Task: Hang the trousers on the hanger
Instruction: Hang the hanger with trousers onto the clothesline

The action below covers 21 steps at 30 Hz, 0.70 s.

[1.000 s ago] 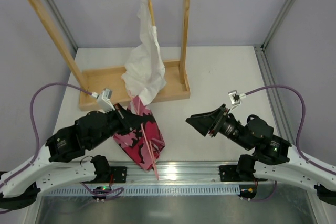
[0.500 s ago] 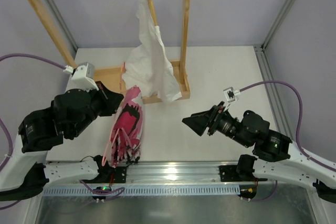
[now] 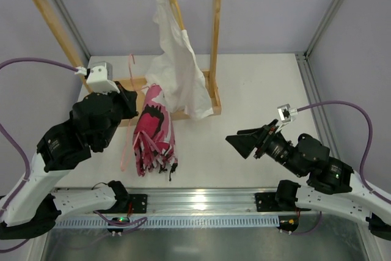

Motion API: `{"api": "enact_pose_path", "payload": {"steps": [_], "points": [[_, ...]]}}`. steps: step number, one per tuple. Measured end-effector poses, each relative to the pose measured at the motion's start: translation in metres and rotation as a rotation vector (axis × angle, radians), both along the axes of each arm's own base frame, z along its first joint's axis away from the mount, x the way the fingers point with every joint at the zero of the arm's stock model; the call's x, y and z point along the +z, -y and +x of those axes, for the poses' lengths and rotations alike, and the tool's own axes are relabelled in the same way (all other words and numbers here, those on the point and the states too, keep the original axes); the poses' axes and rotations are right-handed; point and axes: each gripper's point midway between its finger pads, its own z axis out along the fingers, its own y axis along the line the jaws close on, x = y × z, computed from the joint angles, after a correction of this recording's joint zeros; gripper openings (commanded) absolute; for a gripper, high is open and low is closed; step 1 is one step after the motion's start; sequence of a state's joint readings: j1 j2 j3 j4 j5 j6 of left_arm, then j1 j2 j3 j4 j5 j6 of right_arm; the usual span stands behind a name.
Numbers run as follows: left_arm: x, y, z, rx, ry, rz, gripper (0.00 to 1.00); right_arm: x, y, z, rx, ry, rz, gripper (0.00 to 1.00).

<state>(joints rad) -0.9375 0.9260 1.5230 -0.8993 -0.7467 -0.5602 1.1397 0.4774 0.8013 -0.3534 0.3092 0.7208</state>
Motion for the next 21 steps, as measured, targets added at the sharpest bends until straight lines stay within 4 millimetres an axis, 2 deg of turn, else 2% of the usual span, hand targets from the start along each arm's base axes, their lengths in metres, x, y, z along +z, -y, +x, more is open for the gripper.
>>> {"api": "enact_pose_path", "payload": {"steps": [10,21], "points": [[0.03,-0.029,0.006,0.098,0.124,0.071,0.0,0.0,0.018,0.003,-0.055,0.014,-0.005,0.83],[0.061,-0.031,0.012,0.124,0.21,0.072,0.0,-0.002,0.025,0.003,-0.07,0.011,-0.009,0.83]]}}
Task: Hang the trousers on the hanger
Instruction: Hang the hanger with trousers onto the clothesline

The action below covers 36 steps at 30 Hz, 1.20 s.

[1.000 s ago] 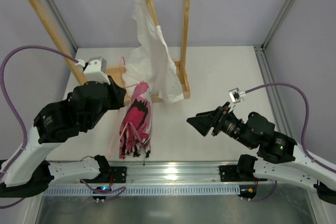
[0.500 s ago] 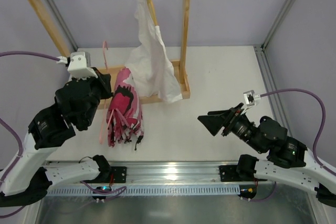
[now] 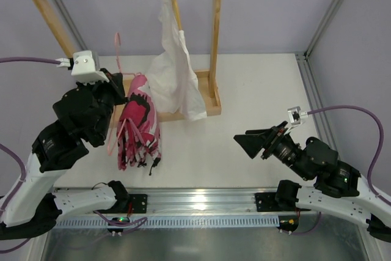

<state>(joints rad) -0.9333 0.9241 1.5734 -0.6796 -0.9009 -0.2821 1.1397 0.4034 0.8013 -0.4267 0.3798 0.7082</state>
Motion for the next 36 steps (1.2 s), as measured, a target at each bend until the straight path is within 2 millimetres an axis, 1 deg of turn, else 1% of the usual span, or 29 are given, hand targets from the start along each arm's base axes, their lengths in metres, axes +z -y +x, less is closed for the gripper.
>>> {"api": "enact_pose_path", "payload": {"steps": [6,9,15,17,19,20,21,22,23,25,26,28,29,30,31,32,34,36], "points": [[0.01,0.007,0.015,0.041,0.032,0.011,0.0,0.0,0.008,-0.001,-0.016,0.003,0.004,0.83],[0.03,0.009,0.021,0.066,0.089,-0.04,0.0,0.003,0.015,-0.001,-0.03,0.011,0.02,0.83],[0.067,-0.011,0.02,0.135,0.211,-0.135,0.0,0.004,0.03,-0.001,-0.066,0.021,0.031,0.83],[0.068,-0.015,0.019,0.14,0.212,-0.151,0.0,0.003,0.033,0.0,-0.078,0.022,0.028,0.84],[0.061,-0.015,0.017,0.136,0.186,-0.178,0.0,0.001,0.034,0.0,-0.083,0.02,0.018,0.85],[0.053,-0.014,0.016,0.134,0.161,-0.189,0.02,-0.001,0.033,0.0,-0.079,0.02,0.009,0.85],[0.04,-0.012,0.016,0.13,0.119,-0.191,0.04,-0.003,0.03,0.0,-0.071,0.02,-0.005,0.85],[0.025,-0.009,0.016,0.127,0.078,-0.201,0.1,-0.004,0.027,0.001,-0.064,0.018,-0.015,0.85],[0.012,-0.007,0.017,0.127,0.044,-0.208,0.12,-0.01,0.018,0.002,-0.049,0.006,-0.05,0.85],[-0.031,0.003,0.021,0.116,-0.059,-0.202,0.2,-0.023,-0.004,0.007,-0.02,-0.036,-0.143,0.85],[-0.056,0.008,0.024,0.104,-0.115,-0.195,0.23,-0.032,-0.019,0.01,0.001,-0.062,-0.199,0.85],[-0.115,0.011,0.033,0.11,-0.256,-0.175,0.24,-0.048,-0.042,0.013,0.043,-0.105,-0.28,0.84],[-0.14,0.009,0.037,0.122,-0.319,-0.176,0.28,-0.059,-0.054,0.014,0.066,-0.127,-0.323,0.82],[-0.169,0.004,0.042,0.143,-0.401,-0.178,0.3,-0.07,-0.062,0.014,0.083,-0.146,-0.359,0.81],[-0.197,-0.003,0.046,0.165,-0.481,-0.195,0.34,-0.077,-0.068,0.015,0.093,-0.16,-0.385,0.8],[-0.221,-0.014,0.049,0.195,-0.558,-0.233,0.42,-0.082,-0.074,0.015,0.104,-0.172,-0.406,0.8],[-0.247,-0.037,0.051,0.26,-0.643,-0.318,0.48,-0.082,-0.087,0.018,0.118,-0.178,-0.429,0.77],[-0.259,-0.059,0.05,0.318,-0.682,-0.418,0.5,-0.07,-0.103,0.023,0.13,-0.162,-0.422,0.75]]}}
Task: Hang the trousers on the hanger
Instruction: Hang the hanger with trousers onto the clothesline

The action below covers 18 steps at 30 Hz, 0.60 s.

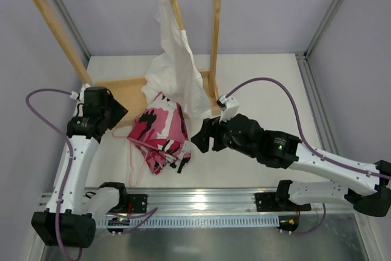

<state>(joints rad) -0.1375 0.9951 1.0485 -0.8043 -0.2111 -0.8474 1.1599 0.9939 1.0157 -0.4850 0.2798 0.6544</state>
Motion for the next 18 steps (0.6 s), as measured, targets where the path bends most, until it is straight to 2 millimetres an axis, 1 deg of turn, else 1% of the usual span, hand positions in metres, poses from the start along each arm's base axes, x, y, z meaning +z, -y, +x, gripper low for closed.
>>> {"api": "enact_pose_path", "payload": {"steps": [2,4,5,6,7,8,9,10,12,15,18], "points": [[-0.01,-0.02,-0.002,0.076,-0.022,-0.074,0.5,0.014,-0.02,0.005,0.019,0.018,0.015,0.74],[-0.026,-0.039,-0.007,0.153,-0.053,-0.139,0.52,0.03,-0.045,0.012,0.04,0.043,0.03,0.74],[-0.036,-0.046,-0.011,0.187,-0.074,-0.16,0.53,0.035,-0.058,0.016,0.053,0.059,0.031,0.74],[-0.045,-0.051,-0.015,0.211,-0.097,-0.176,0.54,0.037,-0.071,0.02,0.069,0.075,0.018,0.74],[-0.056,-0.053,-0.02,0.23,-0.124,-0.19,0.57,0.04,-0.086,0.024,0.088,0.095,0.012,0.74],[-0.064,-0.052,-0.024,0.236,-0.141,-0.2,0.59,0.038,-0.099,0.027,0.106,0.111,-0.001,0.75],[-0.071,-0.051,-0.027,0.243,-0.161,-0.209,0.61,0.034,-0.111,0.031,0.125,0.128,-0.028,0.76],[-0.077,-0.05,-0.03,0.248,-0.175,-0.214,0.66,0.029,-0.124,0.035,0.143,0.143,-0.047,0.77],[-0.088,-0.05,-0.036,0.266,-0.201,-0.225,0.66,0.014,-0.144,0.043,0.177,0.171,-0.11,0.79],[-0.1,-0.052,-0.042,0.294,-0.224,-0.238,0.67,-0.01,-0.166,0.053,0.23,0.206,-0.199,0.83],[-0.113,-0.057,-0.045,0.335,-0.242,-0.257,0.73,-0.039,-0.18,0.059,0.295,0.242,-0.295,0.85]]}}
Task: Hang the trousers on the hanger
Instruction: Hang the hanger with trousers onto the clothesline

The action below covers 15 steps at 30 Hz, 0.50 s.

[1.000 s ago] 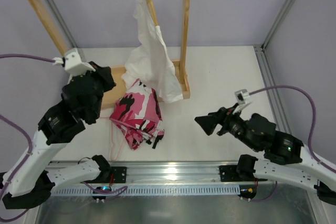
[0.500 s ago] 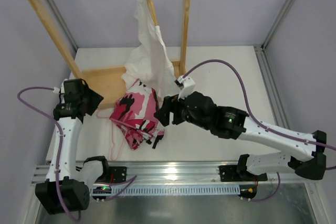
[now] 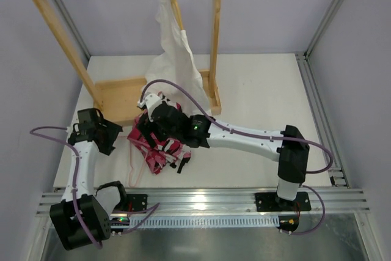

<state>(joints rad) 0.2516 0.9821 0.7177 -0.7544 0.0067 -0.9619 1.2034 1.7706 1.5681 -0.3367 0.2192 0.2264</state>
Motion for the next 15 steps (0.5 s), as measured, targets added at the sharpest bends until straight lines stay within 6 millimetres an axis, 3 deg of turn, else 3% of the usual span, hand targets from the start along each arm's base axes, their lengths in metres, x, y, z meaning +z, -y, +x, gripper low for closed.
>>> {"api": "enact_pose_path", "payload": {"steps": [8,15], "points": [[-0.051,0.008,-0.01,0.064,-0.077,-0.107,0.76,-0.062,-0.01,0.009,0.125,0.089,-0.195,0.88],[-0.066,0.009,-0.002,0.11,-0.019,-0.133,0.77,-0.071,-0.019,0.008,0.18,0.144,-0.224,0.88]]}}
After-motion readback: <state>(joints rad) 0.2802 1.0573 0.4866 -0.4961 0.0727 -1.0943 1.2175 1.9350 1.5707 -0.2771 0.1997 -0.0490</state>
